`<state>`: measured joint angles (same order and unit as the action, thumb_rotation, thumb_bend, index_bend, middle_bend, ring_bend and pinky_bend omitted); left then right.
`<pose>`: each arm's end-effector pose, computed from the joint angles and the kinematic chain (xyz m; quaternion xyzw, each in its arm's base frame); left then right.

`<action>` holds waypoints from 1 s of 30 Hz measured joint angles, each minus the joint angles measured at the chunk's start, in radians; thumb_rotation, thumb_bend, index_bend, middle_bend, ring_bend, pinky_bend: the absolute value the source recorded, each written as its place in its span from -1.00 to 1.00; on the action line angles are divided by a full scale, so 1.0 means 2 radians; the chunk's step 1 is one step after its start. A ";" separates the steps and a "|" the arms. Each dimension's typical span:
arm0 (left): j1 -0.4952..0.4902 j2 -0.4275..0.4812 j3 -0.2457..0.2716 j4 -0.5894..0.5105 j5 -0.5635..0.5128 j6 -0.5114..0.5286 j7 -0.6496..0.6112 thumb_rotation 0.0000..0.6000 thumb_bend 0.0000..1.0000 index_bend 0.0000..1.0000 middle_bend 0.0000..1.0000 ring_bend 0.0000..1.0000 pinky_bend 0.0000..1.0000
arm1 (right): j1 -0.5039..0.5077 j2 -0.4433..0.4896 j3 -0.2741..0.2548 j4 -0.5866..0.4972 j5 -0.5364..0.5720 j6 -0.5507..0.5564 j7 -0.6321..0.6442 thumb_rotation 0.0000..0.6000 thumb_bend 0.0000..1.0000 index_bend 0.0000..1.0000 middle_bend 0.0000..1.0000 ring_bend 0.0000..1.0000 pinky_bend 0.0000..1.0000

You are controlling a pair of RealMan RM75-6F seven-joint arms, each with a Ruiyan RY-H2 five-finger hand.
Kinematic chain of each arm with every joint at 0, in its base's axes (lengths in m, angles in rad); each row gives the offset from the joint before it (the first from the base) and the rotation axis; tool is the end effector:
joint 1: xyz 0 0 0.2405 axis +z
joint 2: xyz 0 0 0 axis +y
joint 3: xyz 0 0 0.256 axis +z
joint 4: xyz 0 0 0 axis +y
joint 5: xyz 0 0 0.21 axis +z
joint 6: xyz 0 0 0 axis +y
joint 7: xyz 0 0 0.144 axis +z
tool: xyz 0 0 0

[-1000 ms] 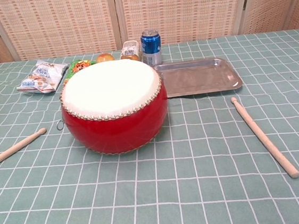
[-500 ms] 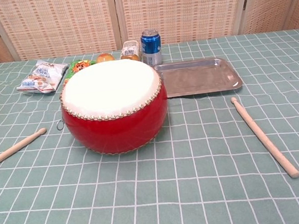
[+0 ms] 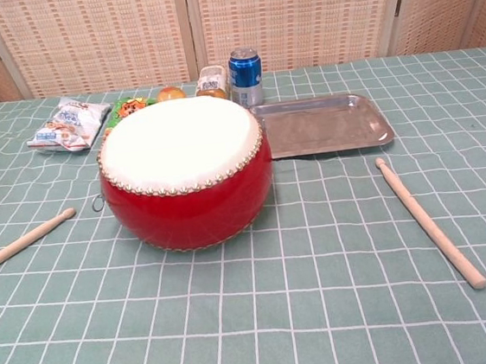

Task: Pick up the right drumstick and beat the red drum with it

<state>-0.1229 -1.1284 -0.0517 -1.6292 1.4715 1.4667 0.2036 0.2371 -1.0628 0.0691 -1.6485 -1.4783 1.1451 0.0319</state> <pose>-0.3042 0.1927 0.1538 -0.6287 -0.3336 -0.3381 0.6157 -0.2978 -0.2251 0.1336 0.6719 -0.4368 0.3299 0.4988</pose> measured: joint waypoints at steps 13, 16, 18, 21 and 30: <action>0.006 -0.004 0.005 0.008 -0.006 -0.003 -0.008 1.00 -0.40 -0.71 -0.66 -0.74 -0.69 | 0.136 -0.112 0.024 0.107 0.057 -0.187 0.059 1.00 0.12 -1.00 -0.55 -0.97 -0.89; 0.005 -0.004 0.005 0.008 -0.008 -0.007 -0.008 1.00 -0.40 -0.71 -0.66 -0.74 -0.69 | 0.151 -0.138 0.025 0.136 0.057 -0.203 0.074 1.00 0.12 -1.00 -0.55 -0.98 -0.91; 0.003 -0.004 0.005 0.008 -0.009 -0.009 -0.008 1.00 -0.39 -0.71 -0.66 -0.74 -0.69 | 0.161 -0.152 0.024 0.152 0.056 -0.211 0.080 1.00 0.12 -1.00 -0.55 -0.98 -0.92; 0.004 -0.005 0.005 0.009 -0.009 -0.009 -0.009 1.00 -0.40 -0.71 -0.66 -0.74 -0.69 | 0.171 -0.166 0.020 0.166 0.055 -0.219 0.089 1.00 0.12 -1.00 -0.55 -0.98 -0.94; 0.001 -0.006 0.004 0.011 -0.009 -0.012 -0.009 1.00 -0.40 -0.71 -0.66 -0.74 -0.69 | 0.184 -0.180 0.012 0.176 0.047 -0.219 0.099 1.00 0.12 -1.00 -0.55 -0.98 -0.94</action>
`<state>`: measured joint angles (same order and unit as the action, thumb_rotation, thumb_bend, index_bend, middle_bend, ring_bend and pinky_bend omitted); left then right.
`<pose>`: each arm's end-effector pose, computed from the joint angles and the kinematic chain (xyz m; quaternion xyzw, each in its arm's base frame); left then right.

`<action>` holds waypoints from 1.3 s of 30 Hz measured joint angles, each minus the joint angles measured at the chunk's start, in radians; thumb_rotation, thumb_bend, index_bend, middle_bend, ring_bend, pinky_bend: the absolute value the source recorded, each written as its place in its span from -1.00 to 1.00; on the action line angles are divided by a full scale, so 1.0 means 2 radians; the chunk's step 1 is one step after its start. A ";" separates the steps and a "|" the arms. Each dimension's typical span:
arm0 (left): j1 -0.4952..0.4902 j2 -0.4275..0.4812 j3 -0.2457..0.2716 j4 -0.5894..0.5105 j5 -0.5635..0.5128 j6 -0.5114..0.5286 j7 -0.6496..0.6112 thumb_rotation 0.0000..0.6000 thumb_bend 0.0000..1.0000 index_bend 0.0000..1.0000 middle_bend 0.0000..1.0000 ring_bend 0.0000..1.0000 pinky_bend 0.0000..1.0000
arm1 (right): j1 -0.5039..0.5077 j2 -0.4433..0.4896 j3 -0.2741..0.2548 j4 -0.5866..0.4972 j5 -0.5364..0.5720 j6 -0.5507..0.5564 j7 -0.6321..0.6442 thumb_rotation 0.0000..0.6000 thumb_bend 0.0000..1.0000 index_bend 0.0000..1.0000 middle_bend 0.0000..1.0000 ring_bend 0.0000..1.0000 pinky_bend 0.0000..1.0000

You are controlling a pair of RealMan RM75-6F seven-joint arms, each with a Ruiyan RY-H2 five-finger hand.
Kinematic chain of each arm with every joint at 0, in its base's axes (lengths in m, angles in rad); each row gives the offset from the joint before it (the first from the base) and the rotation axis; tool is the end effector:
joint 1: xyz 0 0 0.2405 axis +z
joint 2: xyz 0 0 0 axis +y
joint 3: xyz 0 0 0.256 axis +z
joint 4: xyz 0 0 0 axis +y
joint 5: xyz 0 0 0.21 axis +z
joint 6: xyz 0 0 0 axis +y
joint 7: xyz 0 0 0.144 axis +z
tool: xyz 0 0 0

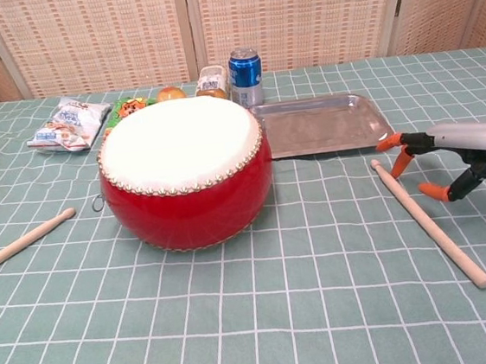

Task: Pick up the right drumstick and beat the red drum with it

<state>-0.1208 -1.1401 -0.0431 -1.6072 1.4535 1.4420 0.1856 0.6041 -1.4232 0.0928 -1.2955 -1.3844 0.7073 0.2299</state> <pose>-0.3125 0.1906 0.1486 -0.6285 -0.3503 -0.3268 0.6128 -0.2602 -0.3249 0.0037 0.7251 -0.5151 0.2907 0.3526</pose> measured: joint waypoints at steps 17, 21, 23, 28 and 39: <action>0.000 0.000 0.001 0.004 -0.005 -0.004 -0.005 1.00 -0.40 -0.71 -0.67 -0.74 -0.71 | 0.020 -0.018 -0.036 -0.040 -0.075 0.031 0.009 1.00 0.12 -0.99 -0.55 -0.98 -0.95; 0.000 0.001 0.000 0.004 -0.004 -0.004 -0.007 1.00 -0.40 -0.71 -0.66 -0.74 -0.71 | 0.015 -0.012 -0.050 -0.054 -0.095 0.058 0.010 1.00 0.08 -0.97 -0.55 -0.98 -0.95; 0.001 0.001 0.001 0.005 -0.003 -0.003 -0.008 1.00 -0.39 -0.71 -0.67 -0.74 -0.71 | 0.010 -0.010 -0.053 -0.056 -0.100 0.074 0.005 1.00 -0.16 -0.96 -0.55 -0.99 -0.95; 0.001 0.001 0.001 0.005 0.000 -0.002 -0.010 1.00 -0.40 -0.71 -0.67 -0.74 -0.72 | -0.014 -0.006 -0.058 -0.053 -0.104 0.124 -0.040 1.00 -0.58 -0.97 -0.61 -1.00 -0.95; 0.004 0.001 0.004 0.006 0.003 0.002 -0.014 1.00 -0.40 -0.71 -0.67 -0.74 -0.72 | -0.047 -0.027 -0.062 -0.026 -0.071 0.146 -0.103 1.00 -0.69 -0.97 -0.70 -1.00 -0.95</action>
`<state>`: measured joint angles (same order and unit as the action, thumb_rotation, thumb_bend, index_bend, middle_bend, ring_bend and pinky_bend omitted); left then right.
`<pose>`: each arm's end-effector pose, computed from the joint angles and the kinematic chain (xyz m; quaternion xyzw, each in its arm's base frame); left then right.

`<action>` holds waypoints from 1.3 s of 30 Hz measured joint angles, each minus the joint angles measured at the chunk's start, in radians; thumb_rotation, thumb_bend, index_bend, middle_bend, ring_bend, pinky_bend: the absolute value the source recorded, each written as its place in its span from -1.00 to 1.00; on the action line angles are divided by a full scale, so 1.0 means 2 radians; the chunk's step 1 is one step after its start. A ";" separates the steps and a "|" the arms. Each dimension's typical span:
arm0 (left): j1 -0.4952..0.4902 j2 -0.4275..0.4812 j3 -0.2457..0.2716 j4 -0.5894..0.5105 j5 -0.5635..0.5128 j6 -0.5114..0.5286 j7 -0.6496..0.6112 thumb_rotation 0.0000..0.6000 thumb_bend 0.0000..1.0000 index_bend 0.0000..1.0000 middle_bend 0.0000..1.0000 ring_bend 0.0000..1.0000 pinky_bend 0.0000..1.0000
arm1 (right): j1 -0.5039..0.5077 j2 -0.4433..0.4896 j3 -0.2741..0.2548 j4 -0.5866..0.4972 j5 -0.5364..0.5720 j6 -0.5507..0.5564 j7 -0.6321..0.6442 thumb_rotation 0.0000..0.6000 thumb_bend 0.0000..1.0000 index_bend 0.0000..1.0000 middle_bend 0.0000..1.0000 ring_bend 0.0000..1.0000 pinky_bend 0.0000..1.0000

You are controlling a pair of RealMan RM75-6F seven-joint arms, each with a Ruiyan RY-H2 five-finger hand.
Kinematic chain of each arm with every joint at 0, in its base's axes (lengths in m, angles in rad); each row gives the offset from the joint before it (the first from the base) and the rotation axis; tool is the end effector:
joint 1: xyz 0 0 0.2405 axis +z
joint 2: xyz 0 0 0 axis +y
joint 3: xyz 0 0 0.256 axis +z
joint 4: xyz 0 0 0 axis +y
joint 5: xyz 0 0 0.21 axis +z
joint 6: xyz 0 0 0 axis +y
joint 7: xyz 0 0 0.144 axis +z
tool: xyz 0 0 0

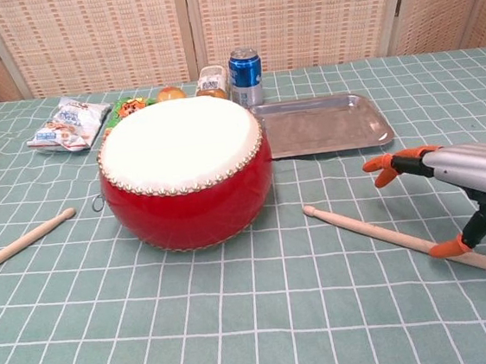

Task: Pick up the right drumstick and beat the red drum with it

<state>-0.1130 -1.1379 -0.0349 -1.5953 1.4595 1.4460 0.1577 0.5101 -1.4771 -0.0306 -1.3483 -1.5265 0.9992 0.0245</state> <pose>-0.3163 0.1867 0.1496 -0.6265 -0.3564 -0.3284 0.6104 -0.2504 -0.2689 -0.0111 0.7765 -0.4013 0.3284 0.3581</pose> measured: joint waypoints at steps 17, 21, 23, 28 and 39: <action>0.000 -0.005 0.000 0.009 -0.002 -0.004 -0.009 1.00 -0.40 -0.71 -0.67 -0.74 -0.72 | -0.004 -0.027 0.018 0.078 0.028 0.003 -0.026 1.00 -0.70 -0.88 -0.72 -1.00 -0.95; 0.000 -0.005 -0.001 0.011 -0.003 -0.005 -0.010 1.00 -0.39 -0.71 -0.67 -0.74 -0.72 | -0.002 -0.027 0.032 0.084 0.034 0.009 -0.020 1.00 -0.65 -0.83 -0.71 -1.00 -0.95; -0.001 -0.005 -0.001 0.011 -0.005 -0.006 -0.010 1.00 -0.40 -0.71 -0.67 -0.74 -0.72 | -0.001 -0.025 0.033 0.079 0.034 0.011 -0.017 1.00 -0.64 -0.77 -0.71 -1.00 -0.95; -0.002 -0.004 -0.002 0.010 -0.005 -0.007 -0.009 1.00 -0.40 -0.71 -0.67 -0.74 -0.72 | 0.007 -0.014 0.033 0.037 0.026 0.004 0.004 1.00 -0.55 -0.53 -0.71 -1.00 -0.95; 0.000 -0.003 0.000 0.013 -0.008 -0.008 -0.014 1.00 -0.40 -0.71 -0.67 -0.74 -0.72 | 0.042 -0.068 0.046 0.063 0.031 -0.030 -0.007 1.00 -0.42 -0.13 -0.71 -1.00 -0.95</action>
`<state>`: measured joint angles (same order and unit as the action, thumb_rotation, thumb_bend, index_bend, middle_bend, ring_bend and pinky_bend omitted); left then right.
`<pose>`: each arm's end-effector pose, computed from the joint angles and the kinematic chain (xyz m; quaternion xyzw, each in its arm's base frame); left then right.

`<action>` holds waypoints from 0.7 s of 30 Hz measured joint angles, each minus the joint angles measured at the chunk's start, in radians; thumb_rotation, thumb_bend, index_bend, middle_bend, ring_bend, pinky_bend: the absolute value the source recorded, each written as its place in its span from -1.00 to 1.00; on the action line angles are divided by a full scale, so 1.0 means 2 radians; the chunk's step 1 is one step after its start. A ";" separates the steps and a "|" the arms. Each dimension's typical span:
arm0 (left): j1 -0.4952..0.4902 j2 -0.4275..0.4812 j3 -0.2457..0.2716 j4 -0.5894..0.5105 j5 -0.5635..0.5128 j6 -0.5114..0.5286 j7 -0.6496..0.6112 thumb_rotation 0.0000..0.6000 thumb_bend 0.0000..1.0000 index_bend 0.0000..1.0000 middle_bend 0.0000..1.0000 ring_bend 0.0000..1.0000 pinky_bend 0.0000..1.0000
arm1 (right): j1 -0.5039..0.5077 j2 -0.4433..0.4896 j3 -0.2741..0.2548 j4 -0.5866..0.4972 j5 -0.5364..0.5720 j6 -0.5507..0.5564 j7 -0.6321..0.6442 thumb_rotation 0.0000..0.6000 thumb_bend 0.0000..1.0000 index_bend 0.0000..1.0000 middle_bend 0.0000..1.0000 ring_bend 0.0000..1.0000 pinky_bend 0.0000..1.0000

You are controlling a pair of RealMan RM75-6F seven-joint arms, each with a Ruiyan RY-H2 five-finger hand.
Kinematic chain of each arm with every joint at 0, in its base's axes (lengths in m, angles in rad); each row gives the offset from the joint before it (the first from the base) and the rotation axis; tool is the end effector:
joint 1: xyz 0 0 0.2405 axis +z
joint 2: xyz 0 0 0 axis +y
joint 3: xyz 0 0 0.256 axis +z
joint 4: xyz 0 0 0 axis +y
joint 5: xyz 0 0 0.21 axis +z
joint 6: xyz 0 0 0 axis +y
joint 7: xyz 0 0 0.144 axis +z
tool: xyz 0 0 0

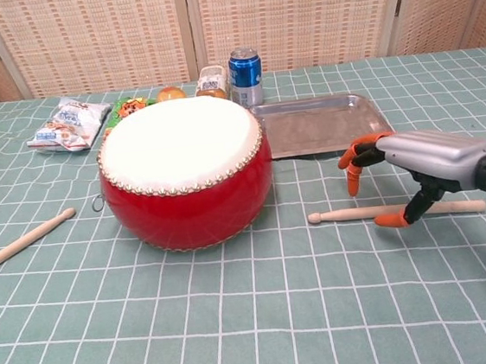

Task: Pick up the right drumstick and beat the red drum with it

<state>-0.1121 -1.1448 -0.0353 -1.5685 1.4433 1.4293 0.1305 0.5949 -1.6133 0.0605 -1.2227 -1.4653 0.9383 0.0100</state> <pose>-0.3243 0.1869 0.1490 -0.6222 -0.3676 -0.3230 0.6112 -0.2214 -0.3090 -0.0407 0.7676 -0.3939 0.3502 0.3646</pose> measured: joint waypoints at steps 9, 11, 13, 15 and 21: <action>0.001 -0.001 0.000 0.006 -0.002 -0.001 -0.006 1.00 -0.40 -0.71 -0.67 -0.74 -0.72 | 0.012 -0.029 0.006 0.040 0.007 -0.006 0.007 1.00 -0.38 -0.06 -0.71 -1.00 -0.93; 0.001 -0.002 0.000 0.006 -0.001 0.000 -0.007 1.00 -0.40 -0.71 -0.67 -0.74 -0.73 | 0.013 -0.031 0.006 0.042 0.008 -0.008 0.007 1.00 -0.38 -0.05 -0.71 -1.00 -0.94; 0.001 -0.002 0.000 0.007 -0.001 0.000 -0.007 1.00 -0.40 -0.71 -0.67 -0.74 -0.73 | 0.015 -0.033 0.005 0.045 0.008 -0.009 0.006 1.00 -0.37 -0.05 -0.71 -1.00 -0.94; 0.001 -0.002 0.000 0.007 -0.001 0.000 -0.007 1.00 -0.40 -0.71 -0.67 -0.74 -0.73 | 0.015 -0.035 0.004 0.048 0.009 -0.010 0.004 1.00 -0.37 -0.04 -0.71 -1.00 -0.94; 0.001 -0.004 0.000 0.011 -0.002 -0.003 -0.010 1.00 -0.39 -0.71 -0.67 -0.74 -0.73 | 0.016 -0.043 -0.001 0.059 0.010 -0.014 0.003 1.00 -0.31 0.01 -0.71 -1.00 -0.94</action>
<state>-0.1101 -1.1519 -0.0350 -1.5471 1.4386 1.4233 0.1104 0.6263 -1.6984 0.0578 -1.1041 -1.4455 0.9108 0.0163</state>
